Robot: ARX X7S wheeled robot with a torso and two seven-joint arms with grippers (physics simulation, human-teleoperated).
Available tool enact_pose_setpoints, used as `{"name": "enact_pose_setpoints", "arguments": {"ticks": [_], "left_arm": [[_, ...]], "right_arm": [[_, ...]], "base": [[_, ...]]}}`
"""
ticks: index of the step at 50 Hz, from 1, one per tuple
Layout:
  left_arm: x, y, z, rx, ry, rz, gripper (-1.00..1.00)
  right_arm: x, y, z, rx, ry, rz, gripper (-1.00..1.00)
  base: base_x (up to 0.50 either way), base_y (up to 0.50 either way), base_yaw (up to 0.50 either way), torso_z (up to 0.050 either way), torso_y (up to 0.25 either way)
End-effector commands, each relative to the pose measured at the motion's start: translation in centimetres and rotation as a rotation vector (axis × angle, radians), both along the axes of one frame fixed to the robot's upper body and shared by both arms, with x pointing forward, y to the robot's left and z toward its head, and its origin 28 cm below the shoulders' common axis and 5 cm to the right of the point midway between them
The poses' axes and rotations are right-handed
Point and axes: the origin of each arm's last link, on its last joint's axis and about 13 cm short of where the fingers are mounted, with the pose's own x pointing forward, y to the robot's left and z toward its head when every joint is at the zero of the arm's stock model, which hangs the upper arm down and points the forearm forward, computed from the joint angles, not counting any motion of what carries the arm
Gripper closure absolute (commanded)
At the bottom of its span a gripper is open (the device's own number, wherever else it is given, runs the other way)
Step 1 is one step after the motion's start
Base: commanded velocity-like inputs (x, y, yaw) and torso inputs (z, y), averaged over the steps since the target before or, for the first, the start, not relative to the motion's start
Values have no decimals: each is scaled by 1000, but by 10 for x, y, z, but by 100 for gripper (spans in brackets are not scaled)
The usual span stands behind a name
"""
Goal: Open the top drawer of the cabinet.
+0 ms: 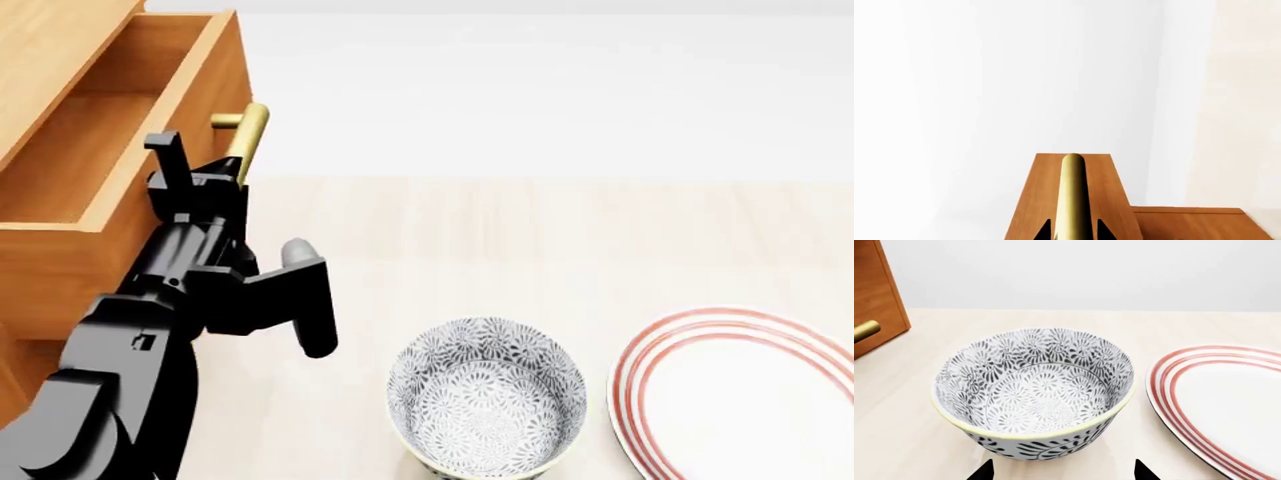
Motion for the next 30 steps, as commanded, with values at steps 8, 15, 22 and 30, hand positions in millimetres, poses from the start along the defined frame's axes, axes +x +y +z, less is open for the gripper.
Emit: {"name": "enact_pose_setpoints", "arguments": {"ticks": [8,15,22,30], "left_arm": [[-6,-35,14,9,-75,-155,100],[-5,-32,13,-10,-74,-135,-100],[-12,-42,19,-55,-74,-154,-100],[-24,-63,15,-163,-29,-205,-100]], "right_arm": [[2,-1,-1,5,5,-7,-100],[2,-1,-2,6,11,-4,-100],[1,-1,-2,5,11,-3,-100],[0,0,-1,2,9,4,-100]], "base": [[-5,0,0,0,5],[-3,0,0,0,2],[0,0,0,0,0],[0,0,0,0,0]]}}
